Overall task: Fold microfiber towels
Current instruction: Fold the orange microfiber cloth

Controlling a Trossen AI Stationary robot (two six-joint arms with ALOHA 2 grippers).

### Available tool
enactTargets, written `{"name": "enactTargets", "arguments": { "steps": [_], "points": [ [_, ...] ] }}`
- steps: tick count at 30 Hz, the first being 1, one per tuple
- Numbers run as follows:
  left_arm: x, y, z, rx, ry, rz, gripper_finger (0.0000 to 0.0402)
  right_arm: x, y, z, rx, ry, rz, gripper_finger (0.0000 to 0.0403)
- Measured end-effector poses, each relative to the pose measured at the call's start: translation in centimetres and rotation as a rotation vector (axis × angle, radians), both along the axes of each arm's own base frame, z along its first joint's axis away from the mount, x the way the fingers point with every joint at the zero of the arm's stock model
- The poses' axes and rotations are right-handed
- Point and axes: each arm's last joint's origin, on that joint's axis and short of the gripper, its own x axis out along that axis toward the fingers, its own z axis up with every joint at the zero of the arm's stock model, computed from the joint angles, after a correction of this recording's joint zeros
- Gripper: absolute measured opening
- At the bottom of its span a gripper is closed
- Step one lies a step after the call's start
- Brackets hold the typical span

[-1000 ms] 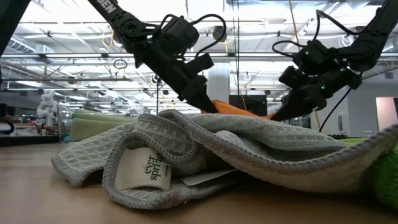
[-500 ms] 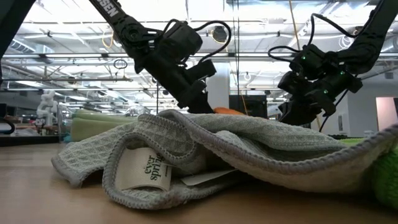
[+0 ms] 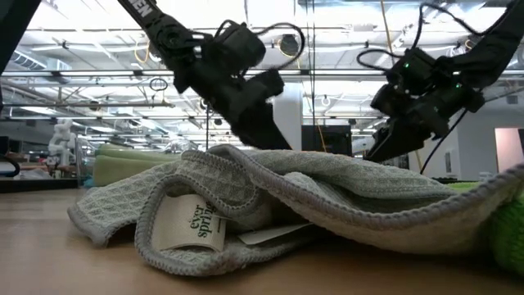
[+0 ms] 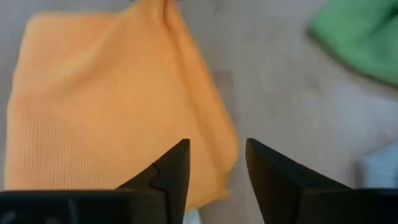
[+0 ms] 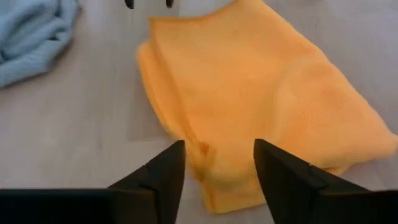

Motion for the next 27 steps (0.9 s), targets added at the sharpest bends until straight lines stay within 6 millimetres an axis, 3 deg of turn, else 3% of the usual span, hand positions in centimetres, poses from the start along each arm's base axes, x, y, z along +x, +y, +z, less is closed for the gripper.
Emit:
{"name": "enactTargets", "arguments": {
  "steps": [7, 11, 20, 23, 27],
  "points": [
    [-0.1, 0.2, 2.1, 0.047, -0.077, 0.075, 0.0165, -0.6, 0.5, 2.5, 0.047, -0.12, -0.075, 0.0204],
    [0.9, 0.6, 0.8, 0.068, -0.115, 0.15, 0.0165, 0.4, 0.7, 3.2, 0.069, -0.212, -0.073, 0.0174],
    [1.1, 0.6, -3.3, 0.018, 0.019, 0.169, 0.0151, 2.4, 0.9, -1.1, 0.109, -0.041, -0.086, 0.0017],
    [0.7, 0.5, -3.5, 0.016, 0.072, 0.176, 0.0135, 2.4, 0.9, -2.5, 0.136, 0.024, -0.089, 0.0008],
    [0.3, 0.5, -1.9, 0.013, 0.062, 0.176, 0.0116, 1.9, 1.2, -4.2, 0.178, 0.061, -0.104, 0.0009]
  ]
}}
